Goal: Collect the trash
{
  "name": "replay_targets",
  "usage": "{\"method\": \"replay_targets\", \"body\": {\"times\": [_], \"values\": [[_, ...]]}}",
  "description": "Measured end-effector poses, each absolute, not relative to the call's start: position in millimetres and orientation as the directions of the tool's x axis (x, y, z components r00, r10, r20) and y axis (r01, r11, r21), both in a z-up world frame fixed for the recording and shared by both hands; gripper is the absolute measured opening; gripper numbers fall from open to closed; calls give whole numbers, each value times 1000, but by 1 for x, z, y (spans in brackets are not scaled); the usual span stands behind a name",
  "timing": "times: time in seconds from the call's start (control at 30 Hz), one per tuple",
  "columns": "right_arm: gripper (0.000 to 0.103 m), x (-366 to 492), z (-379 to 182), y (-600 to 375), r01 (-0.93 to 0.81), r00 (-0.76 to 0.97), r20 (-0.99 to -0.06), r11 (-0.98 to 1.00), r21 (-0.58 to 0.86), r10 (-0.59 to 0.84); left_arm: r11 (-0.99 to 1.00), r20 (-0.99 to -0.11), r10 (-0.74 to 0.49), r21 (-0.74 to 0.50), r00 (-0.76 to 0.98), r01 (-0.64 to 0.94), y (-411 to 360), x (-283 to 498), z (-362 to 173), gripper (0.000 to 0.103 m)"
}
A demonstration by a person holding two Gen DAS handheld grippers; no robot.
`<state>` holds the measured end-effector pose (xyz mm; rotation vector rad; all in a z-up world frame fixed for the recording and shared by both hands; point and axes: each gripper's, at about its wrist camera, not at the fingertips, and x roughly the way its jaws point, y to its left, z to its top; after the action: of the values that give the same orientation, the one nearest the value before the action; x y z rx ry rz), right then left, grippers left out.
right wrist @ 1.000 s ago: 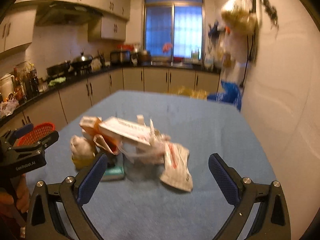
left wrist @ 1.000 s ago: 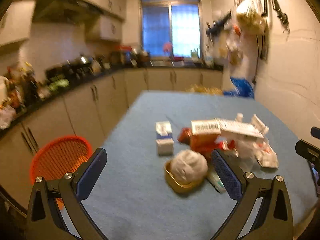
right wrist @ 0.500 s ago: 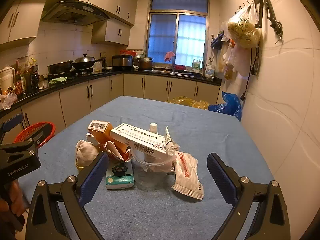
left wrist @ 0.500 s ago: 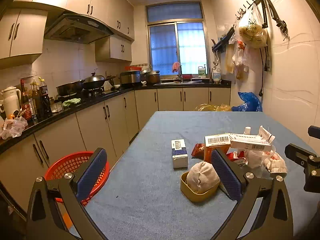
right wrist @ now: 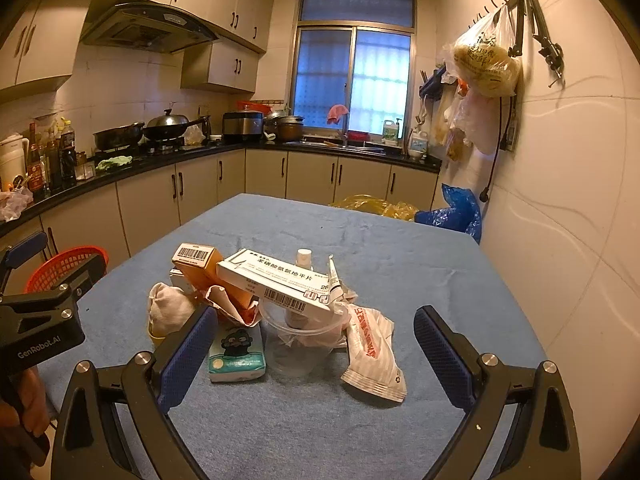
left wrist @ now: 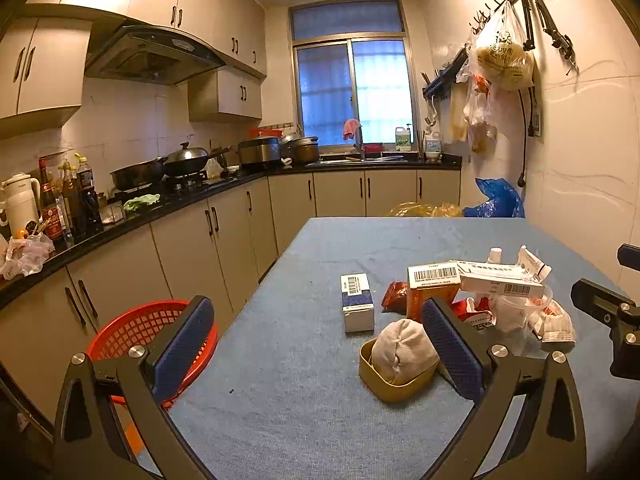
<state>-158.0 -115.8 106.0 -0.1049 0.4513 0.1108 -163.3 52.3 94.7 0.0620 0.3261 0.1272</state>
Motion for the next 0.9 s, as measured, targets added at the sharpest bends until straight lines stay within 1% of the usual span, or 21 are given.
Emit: {"method": "replay_targets", "body": {"times": [0.9], "values": [[100, -148, 99, -116, -140, 876, -473, 988, -62, 94, 990, -342, 127, 98, 931, -99, 49, -158, 89, 103]]}}
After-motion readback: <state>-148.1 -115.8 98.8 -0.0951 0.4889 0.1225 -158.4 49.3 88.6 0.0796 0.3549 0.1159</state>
